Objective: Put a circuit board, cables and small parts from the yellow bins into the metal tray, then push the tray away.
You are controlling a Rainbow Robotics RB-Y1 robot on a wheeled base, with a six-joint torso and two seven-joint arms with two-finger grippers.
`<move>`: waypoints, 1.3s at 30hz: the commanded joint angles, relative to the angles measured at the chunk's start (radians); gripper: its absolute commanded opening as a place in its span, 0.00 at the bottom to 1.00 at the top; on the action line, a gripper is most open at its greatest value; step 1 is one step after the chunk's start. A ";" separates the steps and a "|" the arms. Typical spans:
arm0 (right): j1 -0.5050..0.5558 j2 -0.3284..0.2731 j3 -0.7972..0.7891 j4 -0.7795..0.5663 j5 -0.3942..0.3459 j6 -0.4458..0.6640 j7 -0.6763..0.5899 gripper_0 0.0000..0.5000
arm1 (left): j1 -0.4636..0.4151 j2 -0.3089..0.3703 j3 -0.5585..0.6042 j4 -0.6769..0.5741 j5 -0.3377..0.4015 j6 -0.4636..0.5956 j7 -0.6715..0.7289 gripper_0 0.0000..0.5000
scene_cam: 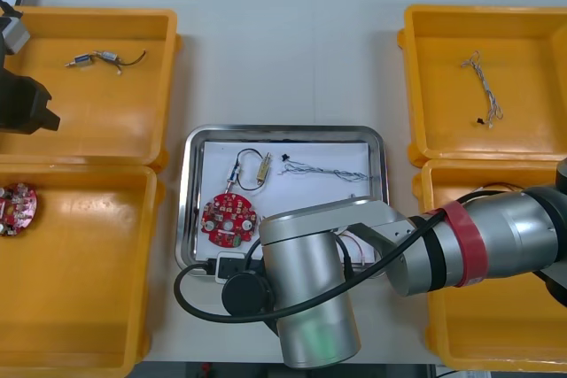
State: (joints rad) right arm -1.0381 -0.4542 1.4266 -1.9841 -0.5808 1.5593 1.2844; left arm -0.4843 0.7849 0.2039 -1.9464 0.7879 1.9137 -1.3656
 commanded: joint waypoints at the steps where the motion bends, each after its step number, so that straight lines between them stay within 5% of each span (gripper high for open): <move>1: -0.028 0.045 0.015 0.014 0.013 -0.008 -0.008 1.00 | 0.012 0.050 0.029 -0.009 0.005 0.006 -0.061 1.00; 39: 0.027 0.058 0.034 0.018 0.050 -0.015 -0.007 1.00 | 0.012 0.050 0.029 -0.009 0.005 0.006 -0.061 1.00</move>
State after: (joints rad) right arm -1.0252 -0.4236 1.4373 -1.9597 -0.5439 1.5565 1.2844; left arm -0.4843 0.7850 0.2039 -1.9463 0.7879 1.9137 -1.3656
